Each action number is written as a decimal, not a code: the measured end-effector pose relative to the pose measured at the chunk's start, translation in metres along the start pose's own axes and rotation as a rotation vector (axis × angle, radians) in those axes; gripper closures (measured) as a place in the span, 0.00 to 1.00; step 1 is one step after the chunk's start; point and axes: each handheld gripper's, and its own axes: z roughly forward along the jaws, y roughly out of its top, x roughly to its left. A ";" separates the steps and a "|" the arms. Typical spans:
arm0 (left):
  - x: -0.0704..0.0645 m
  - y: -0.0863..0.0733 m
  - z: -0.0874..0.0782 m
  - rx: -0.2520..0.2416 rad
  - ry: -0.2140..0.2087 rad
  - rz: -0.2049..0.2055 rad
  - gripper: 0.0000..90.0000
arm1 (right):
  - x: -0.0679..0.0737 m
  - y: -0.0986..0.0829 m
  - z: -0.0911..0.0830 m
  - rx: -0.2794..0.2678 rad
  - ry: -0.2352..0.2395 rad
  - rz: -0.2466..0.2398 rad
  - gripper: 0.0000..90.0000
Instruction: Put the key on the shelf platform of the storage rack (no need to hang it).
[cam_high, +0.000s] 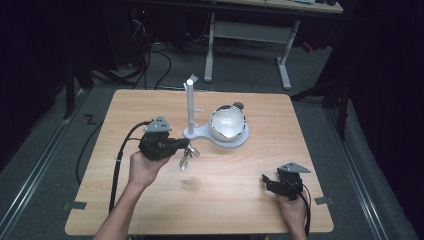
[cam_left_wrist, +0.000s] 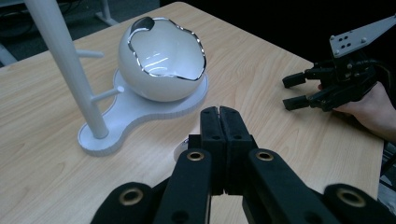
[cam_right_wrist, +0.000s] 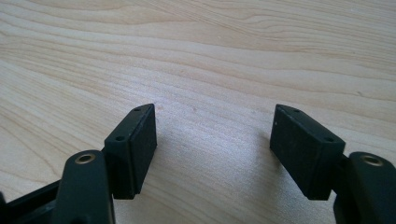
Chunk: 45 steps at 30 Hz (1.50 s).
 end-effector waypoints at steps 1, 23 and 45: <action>0.000 0.001 0.002 0.002 -0.005 -0.001 1.00 | 0.000 0.000 0.000 0.000 0.000 0.000 0.36; -0.014 0.026 0.048 0.028 -0.080 -0.002 1.00 | 0.000 0.000 0.000 0.001 0.001 -0.001 0.35; -0.020 0.041 0.102 0.004 -0.109 -0.030 1.00 | 0.000 0.000 0.000 0.001 0.001 -0.002 0.35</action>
